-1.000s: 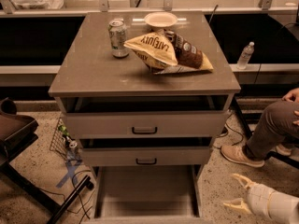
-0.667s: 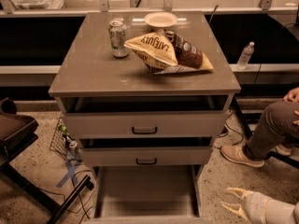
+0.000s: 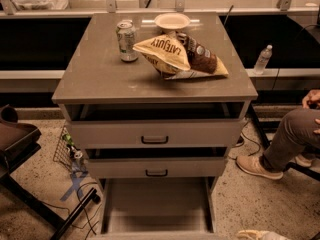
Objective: Close bottom drawer
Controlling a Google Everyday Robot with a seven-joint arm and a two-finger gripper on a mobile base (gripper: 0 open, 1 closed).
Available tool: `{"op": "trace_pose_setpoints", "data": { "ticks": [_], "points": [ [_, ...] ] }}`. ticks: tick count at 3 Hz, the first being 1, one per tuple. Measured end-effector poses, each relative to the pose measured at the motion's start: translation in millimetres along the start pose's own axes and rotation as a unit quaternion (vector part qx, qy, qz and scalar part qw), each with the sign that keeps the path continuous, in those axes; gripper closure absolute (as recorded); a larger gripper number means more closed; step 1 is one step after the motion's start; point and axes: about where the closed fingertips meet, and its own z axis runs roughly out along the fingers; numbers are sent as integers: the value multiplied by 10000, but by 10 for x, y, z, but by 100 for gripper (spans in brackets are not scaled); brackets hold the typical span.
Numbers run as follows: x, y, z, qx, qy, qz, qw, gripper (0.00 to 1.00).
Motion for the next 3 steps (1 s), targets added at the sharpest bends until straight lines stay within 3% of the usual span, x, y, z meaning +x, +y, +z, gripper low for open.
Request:
{"op": "trace_pose_setpoints", "data": {
  "ticks": [1,2,3],
  "points": [
    [2,5,9,-3,9,-4,10000,100],
    [67,118,209,-63,247,-112,9996,100],
    [544,450,617,-255,241,24,9994,100]
  ]
}}
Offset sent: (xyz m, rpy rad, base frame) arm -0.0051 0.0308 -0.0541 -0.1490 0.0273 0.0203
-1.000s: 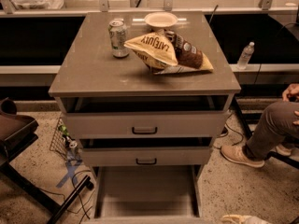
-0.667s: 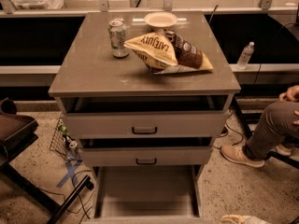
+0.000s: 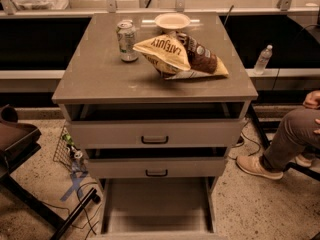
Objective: Close bottom drawer
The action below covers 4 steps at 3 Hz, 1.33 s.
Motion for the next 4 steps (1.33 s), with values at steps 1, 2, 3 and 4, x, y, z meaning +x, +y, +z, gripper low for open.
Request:
{"op": "trace_pose_setpoints", "data": {
  "ticks": [1,2,3,4],
  "points": [
    [294,192,379,-89,-195,127,9997,100],
    [338,377,906,-450,-413,41,9981,100],
    [265,508,1207,-686,-382,-113,9969,100],
    [56,564,1531,-849,-194,-442,9952,100]
  ]
}}
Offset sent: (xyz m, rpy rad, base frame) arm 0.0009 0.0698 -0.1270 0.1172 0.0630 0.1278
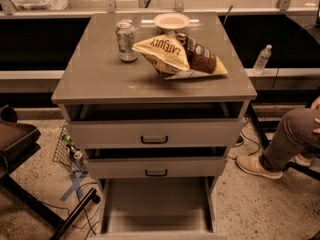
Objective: Close bottom drawer
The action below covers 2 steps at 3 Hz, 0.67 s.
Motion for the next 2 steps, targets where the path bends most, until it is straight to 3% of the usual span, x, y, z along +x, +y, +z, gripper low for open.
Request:
{"op": "trace_pose_setpoints", "data": {
  "ticks": [1,2],
  "points": [
    [-81,-91,198,-64,200,-224,9995,100],
    [-55,-248,387,-72,164,-363,9992,100]
  ]
}}
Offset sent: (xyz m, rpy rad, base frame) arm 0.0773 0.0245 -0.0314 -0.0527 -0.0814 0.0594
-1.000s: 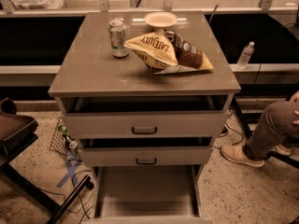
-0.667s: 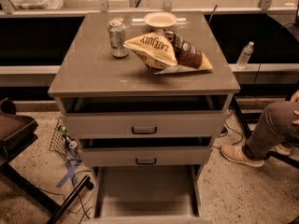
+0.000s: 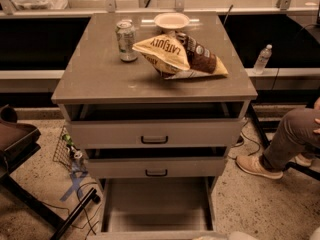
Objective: Close bottom drawer
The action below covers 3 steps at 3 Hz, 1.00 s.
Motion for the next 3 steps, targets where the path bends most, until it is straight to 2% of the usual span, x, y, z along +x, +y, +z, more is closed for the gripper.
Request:
{"op": "trace_pose_setpoints", "data": {
  "ticks": [1,2,3],
  "points": [
    [25,-62,28,17,-4,-24,10000,100],
    [111,-354,172,57,-4,-113,9999,100],
    [146,-474,259,67,1,-139,9999,100]
  ]
}}
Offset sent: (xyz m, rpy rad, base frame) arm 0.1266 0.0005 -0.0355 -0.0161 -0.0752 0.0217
